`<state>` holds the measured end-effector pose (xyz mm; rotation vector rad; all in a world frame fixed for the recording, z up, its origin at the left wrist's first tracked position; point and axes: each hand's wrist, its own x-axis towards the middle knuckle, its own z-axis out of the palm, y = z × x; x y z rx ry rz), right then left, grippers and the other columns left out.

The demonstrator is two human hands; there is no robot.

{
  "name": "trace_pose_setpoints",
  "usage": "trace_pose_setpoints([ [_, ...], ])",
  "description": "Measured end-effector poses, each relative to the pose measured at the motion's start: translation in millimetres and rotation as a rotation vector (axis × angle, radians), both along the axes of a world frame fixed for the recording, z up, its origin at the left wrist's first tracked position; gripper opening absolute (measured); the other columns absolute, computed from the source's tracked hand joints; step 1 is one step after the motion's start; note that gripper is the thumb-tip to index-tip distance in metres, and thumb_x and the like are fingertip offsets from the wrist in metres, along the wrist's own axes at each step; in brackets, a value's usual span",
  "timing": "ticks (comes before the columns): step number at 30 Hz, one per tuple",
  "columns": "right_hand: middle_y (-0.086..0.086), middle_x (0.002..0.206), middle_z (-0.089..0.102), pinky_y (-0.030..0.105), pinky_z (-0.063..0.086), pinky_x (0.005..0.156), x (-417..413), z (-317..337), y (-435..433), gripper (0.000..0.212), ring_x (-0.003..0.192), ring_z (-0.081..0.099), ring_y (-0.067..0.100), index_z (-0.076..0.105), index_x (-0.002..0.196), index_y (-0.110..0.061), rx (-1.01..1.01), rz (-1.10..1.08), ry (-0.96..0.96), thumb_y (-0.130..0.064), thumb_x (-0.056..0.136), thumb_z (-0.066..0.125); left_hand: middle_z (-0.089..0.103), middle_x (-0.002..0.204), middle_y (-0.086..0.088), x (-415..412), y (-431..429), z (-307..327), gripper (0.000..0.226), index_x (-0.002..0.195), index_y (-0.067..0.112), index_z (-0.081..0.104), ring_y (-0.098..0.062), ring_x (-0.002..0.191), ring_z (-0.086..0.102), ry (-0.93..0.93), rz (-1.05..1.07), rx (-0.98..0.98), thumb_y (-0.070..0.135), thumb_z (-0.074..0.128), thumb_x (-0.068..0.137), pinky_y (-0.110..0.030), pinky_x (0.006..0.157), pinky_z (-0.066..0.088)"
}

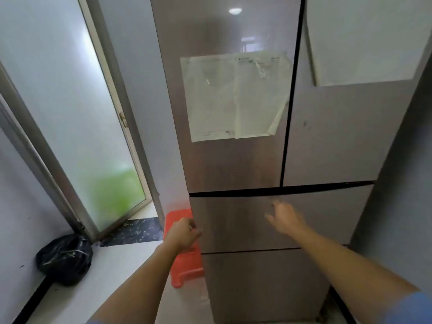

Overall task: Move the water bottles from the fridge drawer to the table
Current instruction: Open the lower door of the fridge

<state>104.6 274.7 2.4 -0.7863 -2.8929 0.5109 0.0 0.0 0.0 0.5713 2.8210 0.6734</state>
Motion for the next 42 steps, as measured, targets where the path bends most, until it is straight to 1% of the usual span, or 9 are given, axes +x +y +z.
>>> trace_pose_setpoints([
  [3,0.019,0.133,0.054,0.041,0.044,0.096,-28,-18,-11,0.057,0.122,0.051,0.036,0.039,0.14,-0.007,-0.24,-0.18,0.11,-0.04,0.096,0.054,0.061,0.118,-0.009,-35,1,-16,0.048,0.125,0.009,0.054,-0.023,0.101,0.059,-0.072,0.054,0.17,0.039,0.063,0.089,-0.027,0.079,0.05],
  [9,0.016,0.152,0.035,0.042,0.029,0.11,-72,-28,-18,0.069,0.137,0.036,0.037,0.022,0.15,-0.007,-0.795,-0.64,0.5,-0.044,0.098,0.048,0.059,0.122,-0.005,-101,21,-56,0.083,0.126,0.021,0.041,-0.026,0.109,0.06,-0.211,0.121,0.464,0.067,0.068,0.061,-0.049,0.095,0.051],
  [14,0.009,0.154,0.031,0.05,0.041,0.105,-100,-42,-4,0.088,0.131,0.041,0.037,0.015,0.153,-0.012,-1.08,-0.817,0.608,-0.064,0.089,0.046,0.056,0.133,-0.003,-110,34,-59,0.078,0.137,0.018,0.036,-0.026,0.119,0.057,-0.302,0.102,0.564,0.047,0.075,0.076,-0.049,0.099,0.049],
  [18,0.011,0.158,0.024,0.041,0.04,0.103,-112,-45,-4,0.092,0.135,0.039,0.037,-0.012,0.153,-0.015,-1.078,-0.837,0.556,-0.051,0.094,0.049,0.058,0.126,-0.002,-118,40,-70,0.062,0.129,0.021,0.038,-0.027,0.117,0.057,-0.289,0.118,0.577,0.041,0.072,0.082,-0.047,0.098,0.05],
  [23,0.012,0.16,0.014,0.041,0.024,0.114,-109,-54,-4,0.089,0.143,0.026,0.033,-0.019,0.151,-0.015,-1.051,-0.832,0.539,-0.044,0.098,0.047,0.06,0.121,-0.004,-113,40,-71,0.053,0.126,0.015,0.04,-0.028,0.112,0.059,-0.179,0.087,0.562,0.037,0.068,0.086,-0.045,0.097,0.049],
  [27,0.015,0.158,0.02,0.041,0.025,0.114,-96,-58,-8,0.089,0.141,0.029,0.036,-0.014,0.152,-0.011,-0.965,-0.85,0.559,-0.042,0.098,0.049,0.057,0.093,0.022,-76,27,-74,0.033,0.109,0.022,0.045,-0.006,0.089,0.058,-0.072,0.076,0.591,0.031,0.067,0.087,-0.03,0.089,0.046],
  [30,0.014,0.158,0.022,0.042,0.024,0.114,-69,-60,-11,0.088,0.141,0.028,0.037,-0.011,0.153,-0.012,-0.947,-0.815,0.546,-0.043,0.097,0.049,0.06,0.092,0.024,-39,13,-85,0.031,0.11,0.025,0.046,0.005,0.086,0.058,-0.105,0.067,0.612,0.031,0.067,0.087,-0.028,0.087,0.049],
  [36,0.016,0.153,0.032,0.048,0.029,0.113,2,-47,-27,0.09,0.137,0.034,0.038,0.018,0.153,-0.013,-0.777,-0.609,0.459,-0.065,0.086,0.048,0.063,0.112,0.007,21,-22,-80,0.042,0.125,0.023,0.046,-0.013,0.1,0.062,-0.09,-0.109,0.492,0.025,0.067,0.088,-0.032,0.088,0.053],
  [42,0.016,0.156,0.023,0.044,0.026,0.113,69,-30,-55,0.069,0.142,0.026,0.033,0.019,0.152,-0.012,-0.448,-0.352,0.339,-0.039,0.097,0.05,0.065,0.1,0.003,91,-44,-69,0.045,0.117,0.023,0.049,-0.017,0.086,0.063,-0.059,-0.296,0.26,0.02,0.064,0.075,-0.042,0.078,0.055],
])
